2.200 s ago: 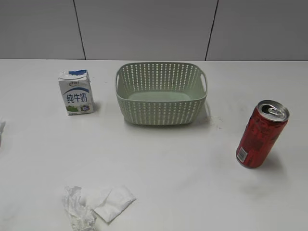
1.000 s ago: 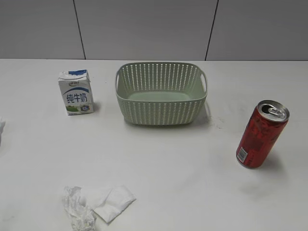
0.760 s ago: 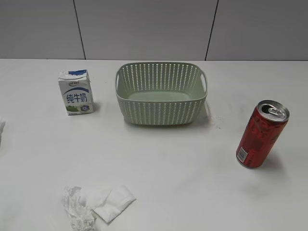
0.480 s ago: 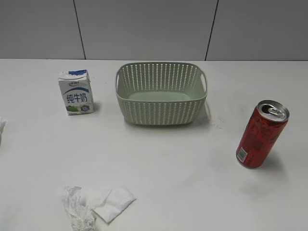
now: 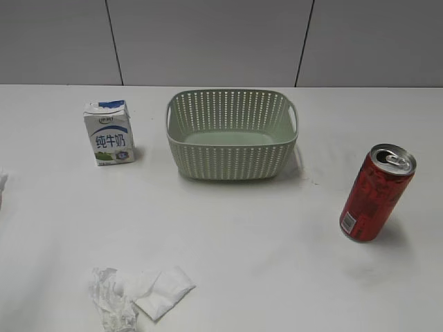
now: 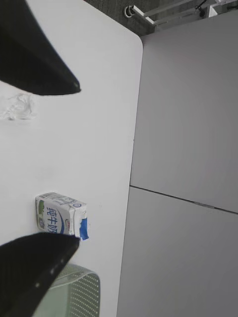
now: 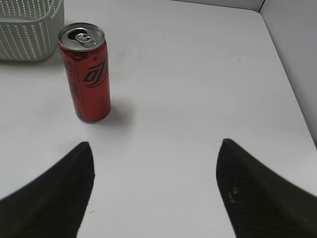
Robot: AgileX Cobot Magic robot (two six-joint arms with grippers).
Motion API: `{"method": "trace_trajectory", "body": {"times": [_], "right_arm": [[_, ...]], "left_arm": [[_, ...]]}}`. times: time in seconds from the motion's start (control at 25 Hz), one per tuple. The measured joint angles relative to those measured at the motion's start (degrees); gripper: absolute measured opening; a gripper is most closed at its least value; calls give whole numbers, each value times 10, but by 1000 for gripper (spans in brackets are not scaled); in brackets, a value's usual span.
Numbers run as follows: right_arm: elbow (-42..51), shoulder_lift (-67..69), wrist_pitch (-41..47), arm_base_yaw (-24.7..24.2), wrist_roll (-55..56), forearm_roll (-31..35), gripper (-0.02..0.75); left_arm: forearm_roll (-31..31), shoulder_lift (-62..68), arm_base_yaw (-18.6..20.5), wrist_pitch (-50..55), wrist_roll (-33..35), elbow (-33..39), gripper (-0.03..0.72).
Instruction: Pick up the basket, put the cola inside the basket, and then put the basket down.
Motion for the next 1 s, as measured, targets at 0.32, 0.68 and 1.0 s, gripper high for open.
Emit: {"method": "trace_trajectory", "body": {"times": [0.32,0.68,1.0], "right_arm": [[0,0,0,0,0,0,582],[0,0,0,0,0,0,582],[0,0,0,0,0,0,582]], "left_arm": [[-44,228,-9,47,40,-175,631],[-31,441,-153,81,43,-341,620],[36,641,-263,173,-63,-520,607]]}}
